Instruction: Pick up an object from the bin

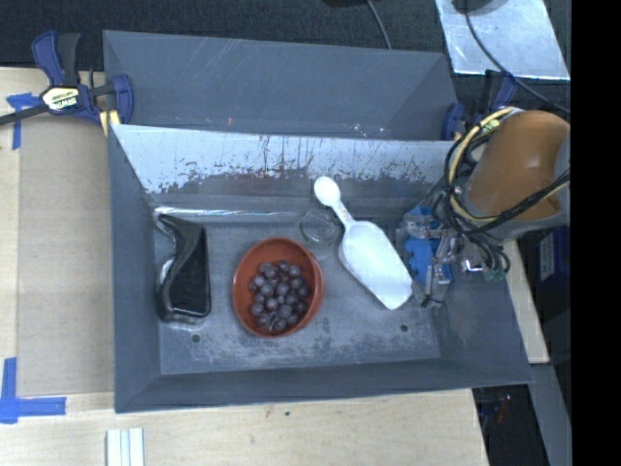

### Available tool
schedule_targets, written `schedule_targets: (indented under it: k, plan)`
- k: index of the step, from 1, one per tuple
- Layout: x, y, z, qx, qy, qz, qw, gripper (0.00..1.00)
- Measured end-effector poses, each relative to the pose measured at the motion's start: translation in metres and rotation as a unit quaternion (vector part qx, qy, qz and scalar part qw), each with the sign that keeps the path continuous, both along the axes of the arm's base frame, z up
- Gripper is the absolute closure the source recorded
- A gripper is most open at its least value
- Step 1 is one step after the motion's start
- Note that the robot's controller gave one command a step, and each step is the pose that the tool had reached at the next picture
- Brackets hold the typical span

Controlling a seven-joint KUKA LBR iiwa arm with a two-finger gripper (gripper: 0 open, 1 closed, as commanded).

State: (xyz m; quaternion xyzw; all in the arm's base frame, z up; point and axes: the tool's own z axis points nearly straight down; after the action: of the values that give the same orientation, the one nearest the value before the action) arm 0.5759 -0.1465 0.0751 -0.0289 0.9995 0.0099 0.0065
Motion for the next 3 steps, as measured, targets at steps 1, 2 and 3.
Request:
schedule_targets:
  k: [1, 2, 3]
  plan:
    - [0.026, -0.001, -0.005, 0.002, -0.0005, -0.018, 0.9998, 0.0]
    - [0.014, 0.0, -0.004, 0.003, -0.0042, -0.002, 1.0, 0.0]
    - [0.027, 0.0, -0.004, 0.005, -0.0055, -0.019, 0.9998, 1.0]
